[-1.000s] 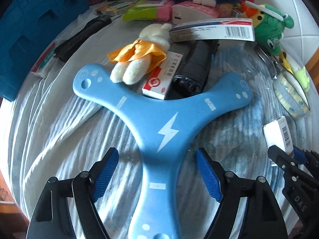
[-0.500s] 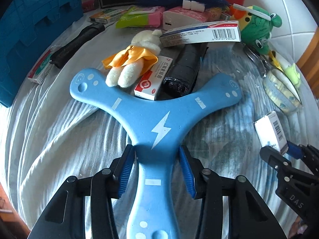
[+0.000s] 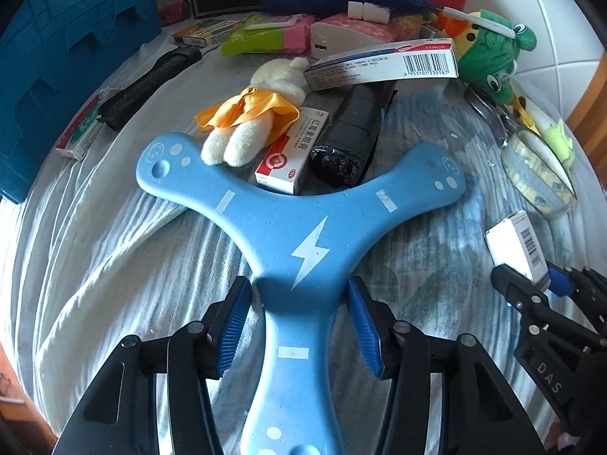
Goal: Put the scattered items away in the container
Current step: 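Lift the boomerang toy and medicine box and carry them over the blue crate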
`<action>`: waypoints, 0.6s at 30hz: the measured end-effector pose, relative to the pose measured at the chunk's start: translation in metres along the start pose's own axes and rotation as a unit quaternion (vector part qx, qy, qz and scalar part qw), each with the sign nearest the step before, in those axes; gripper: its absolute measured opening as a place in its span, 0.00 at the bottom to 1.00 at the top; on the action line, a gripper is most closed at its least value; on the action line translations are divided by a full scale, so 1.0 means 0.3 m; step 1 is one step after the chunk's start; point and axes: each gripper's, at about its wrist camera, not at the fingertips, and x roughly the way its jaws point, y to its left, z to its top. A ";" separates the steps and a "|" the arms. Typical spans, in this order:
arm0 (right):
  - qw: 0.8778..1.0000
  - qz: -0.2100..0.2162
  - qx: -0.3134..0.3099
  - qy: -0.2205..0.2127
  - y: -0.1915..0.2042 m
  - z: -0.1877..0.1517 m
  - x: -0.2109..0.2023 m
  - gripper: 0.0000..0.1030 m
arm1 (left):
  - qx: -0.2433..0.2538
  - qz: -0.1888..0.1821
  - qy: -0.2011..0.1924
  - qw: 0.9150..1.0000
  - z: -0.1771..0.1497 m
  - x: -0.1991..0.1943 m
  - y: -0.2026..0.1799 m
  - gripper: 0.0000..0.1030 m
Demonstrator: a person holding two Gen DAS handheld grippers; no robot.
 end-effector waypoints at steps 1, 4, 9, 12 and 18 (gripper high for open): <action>1.000 -0.001 -0.004 -0.005 0.005 0.002 0.003 0.36 | 0.002 -0.002 -0.003 1.000 0.006 0.000 0.000 0.46; 1.000 -0.006 -0.018 -0.017 0.021 0.005 0.008 0.35 | 0.006 0.011 -0.012 1.000 -0.107 -0.036 -0.057 0.44; 0.999 -0.014 -0.028 -0.035 0.038 -0.005 -0.029 0.29 | 0.007 0.028 -0.051 0.998 -0.116 -0.120 -0.053 0.43; 0.999 -0.013 -0.026 -0.038 0.037 -0.001 -0.048 0.29 | -0.001 0.025 -0.061 0.998 -0.101 -0.151 -0.048 0.43; 0.998 -0.007 -0.027 -0.052 0.040 0.008 -0.096 0.29 | -0.006 0.017 -0.078 0.997 -0.101 -0.218 -0.045 0.43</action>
